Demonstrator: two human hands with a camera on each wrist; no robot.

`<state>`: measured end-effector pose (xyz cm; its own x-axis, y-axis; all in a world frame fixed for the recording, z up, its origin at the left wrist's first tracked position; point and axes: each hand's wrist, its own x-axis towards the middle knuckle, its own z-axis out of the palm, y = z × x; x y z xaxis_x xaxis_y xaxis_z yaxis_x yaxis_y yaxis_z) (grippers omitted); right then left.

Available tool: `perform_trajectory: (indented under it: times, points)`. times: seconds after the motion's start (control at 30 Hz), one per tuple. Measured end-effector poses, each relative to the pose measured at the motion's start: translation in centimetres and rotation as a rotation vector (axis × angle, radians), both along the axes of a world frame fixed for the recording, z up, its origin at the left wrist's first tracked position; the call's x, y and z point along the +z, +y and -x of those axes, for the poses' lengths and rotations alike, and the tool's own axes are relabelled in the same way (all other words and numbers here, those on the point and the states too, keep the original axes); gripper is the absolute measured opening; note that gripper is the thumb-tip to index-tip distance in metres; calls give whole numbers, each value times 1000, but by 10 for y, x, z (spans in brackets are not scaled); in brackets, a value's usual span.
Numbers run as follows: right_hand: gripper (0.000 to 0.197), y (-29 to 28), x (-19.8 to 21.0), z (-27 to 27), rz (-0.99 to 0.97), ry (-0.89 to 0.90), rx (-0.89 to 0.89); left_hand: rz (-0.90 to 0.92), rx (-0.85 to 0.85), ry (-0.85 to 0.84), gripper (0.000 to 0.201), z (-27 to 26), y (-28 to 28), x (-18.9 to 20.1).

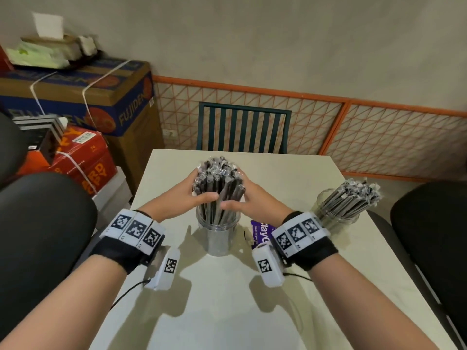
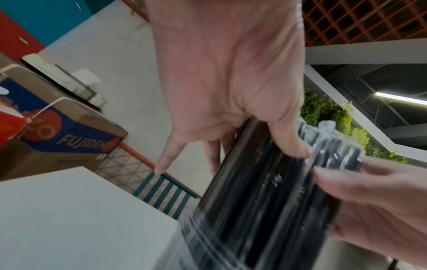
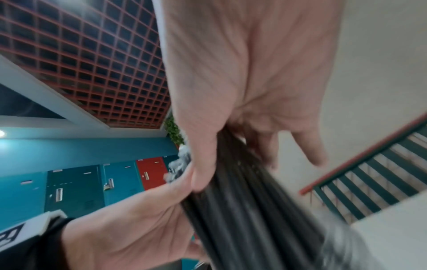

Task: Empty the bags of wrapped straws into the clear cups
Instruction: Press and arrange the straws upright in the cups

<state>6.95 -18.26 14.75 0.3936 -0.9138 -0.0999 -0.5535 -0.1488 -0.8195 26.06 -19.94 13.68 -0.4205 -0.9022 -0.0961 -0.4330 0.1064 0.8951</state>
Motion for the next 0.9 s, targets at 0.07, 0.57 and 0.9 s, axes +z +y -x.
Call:
perform_trajectory:
  times: [0.07, 0.57, 0.9]
  points:
    - [115, -5, 2, 7, -73, 115, 76, -90, -66, -90, 104, -12, -3, -2]
    - [80, -5, -19, -1, 32, -68, -135, 5, 248, 164, 81, 27, 17, -15]
    - [104, -16, -17, 40, -180, 137, 32, -171, 144, 108, 94, -4, 24, 1]
